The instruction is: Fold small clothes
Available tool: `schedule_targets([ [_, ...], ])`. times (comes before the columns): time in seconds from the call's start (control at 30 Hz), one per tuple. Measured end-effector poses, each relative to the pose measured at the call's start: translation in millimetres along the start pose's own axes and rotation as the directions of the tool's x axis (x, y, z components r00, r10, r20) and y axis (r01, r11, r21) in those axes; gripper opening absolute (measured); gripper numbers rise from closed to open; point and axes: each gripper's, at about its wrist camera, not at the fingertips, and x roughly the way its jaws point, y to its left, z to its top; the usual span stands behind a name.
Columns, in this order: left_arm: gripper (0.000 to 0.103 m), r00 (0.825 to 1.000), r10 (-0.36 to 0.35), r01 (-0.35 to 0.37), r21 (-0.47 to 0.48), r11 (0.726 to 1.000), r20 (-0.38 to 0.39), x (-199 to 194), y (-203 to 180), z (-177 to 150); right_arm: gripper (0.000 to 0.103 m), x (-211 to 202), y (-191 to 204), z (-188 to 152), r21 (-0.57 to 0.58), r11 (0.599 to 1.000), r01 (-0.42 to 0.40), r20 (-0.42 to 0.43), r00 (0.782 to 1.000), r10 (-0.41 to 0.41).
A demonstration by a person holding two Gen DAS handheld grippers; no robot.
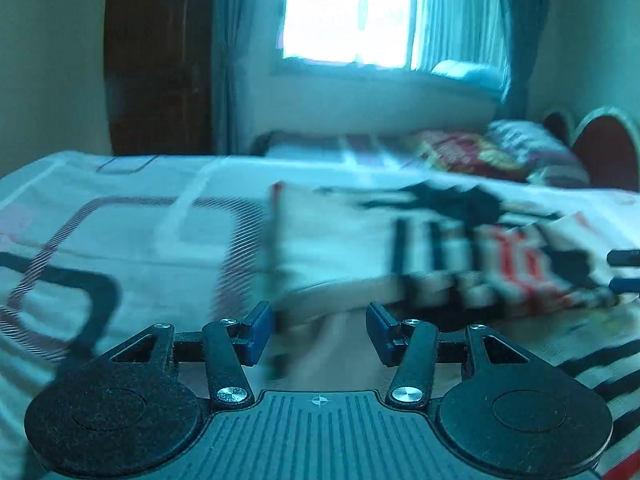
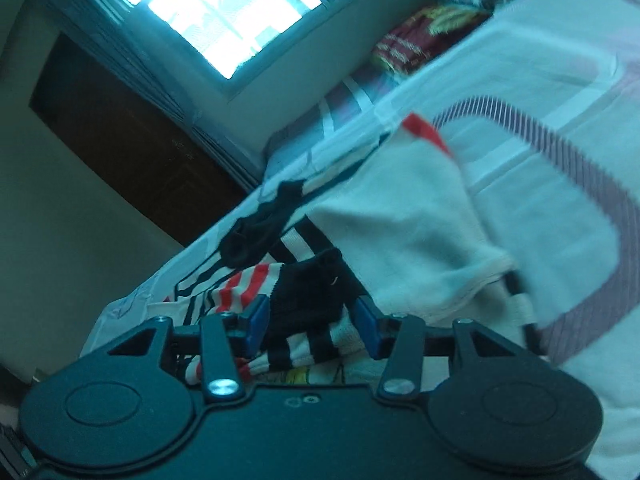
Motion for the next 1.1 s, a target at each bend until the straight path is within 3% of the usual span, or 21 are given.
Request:
schedule_targets([
  [0.23, 0.052, 0.999, 0.012, -0.008, 0.114, 0.993, -0.036, 43, 7, -5, 0.034, 22, 6, -2, -0.011, 1.000, 0.024, -0.005, 1.000, -0.024],
  [0.27, 0.052, 1.000, 0.008, -0.004, 0.135, 0.991, -0.029, 48, 4, -4, 0.027, 24, 6, -1, -0.023, 0.999, 0.030, -0.007, 1.000, -0.030],
  [0.3, 0.045, 1.000, 0.003, 0.000, 0.147, 0.989, -0.019, 49, -1, -1, 0.020, 25, 8, -1, -0.038, 0.999, 0.039, -0.012, 0.999, -0.039],
  [0.4, 0.038, 0.999, -0.021, 0.026, 0.119, 0.993, -0.041, 61, -1, 2, 0.006, 25, 13, 0, -0.115, 0.992, 0.056, -0.005, 0.998, -0.057],
  [0.67, 0.038, 0.998, -0.035, 0.038, 0.069, 0.997, -0.047, 67, 4, 0, 0.004, -25, 41, 5, -0.312, 0.948, 0.060, 0.118, 0.993, -0.024],
  [0.73, 0.038, 0.997, -0.035, 0.039, 0.068, 0.997, -0.062, 69, 3, -1, 0.003, -21, 34, 1, -0.317, 0.945, 0.083, 0.104, 0.993, -0.052],
  [0.83, 0.038, 0.996, -0.037, 0.042, 0.059, 0.997, -0.081, 70, 4, 2, 0.001, 6, 10, -4, -0.290, 0.937, 0.197, 0.018, 0.980, -0.200],
  [0.9, 0.038, 0.994, -0.043, 0.051, 0.079, 0.996, -0.098, 67, 4, 3, 0.001, 2, 4, -3, -0.261, 0.950, 0.170, 0.017, 0.985, -0.172],
  [0.97, 0.038, 0.990, -0.059, 0.072, 0.104, 0.992, -0.127, 55, 7, 4, 0.004, -15, 10, 0, -0.279, 0.947, 0.157, 0.069, 0.987, -0.144],
  [1.1, 0.038, 0.995, -0.102, 0.101, 0.065, 0.993, 0.011, 17, 10, 22, 0.014, -29, 39, 1, -0.408, 0.906, 0.111, 0.110, 0.991, -0.072],
])
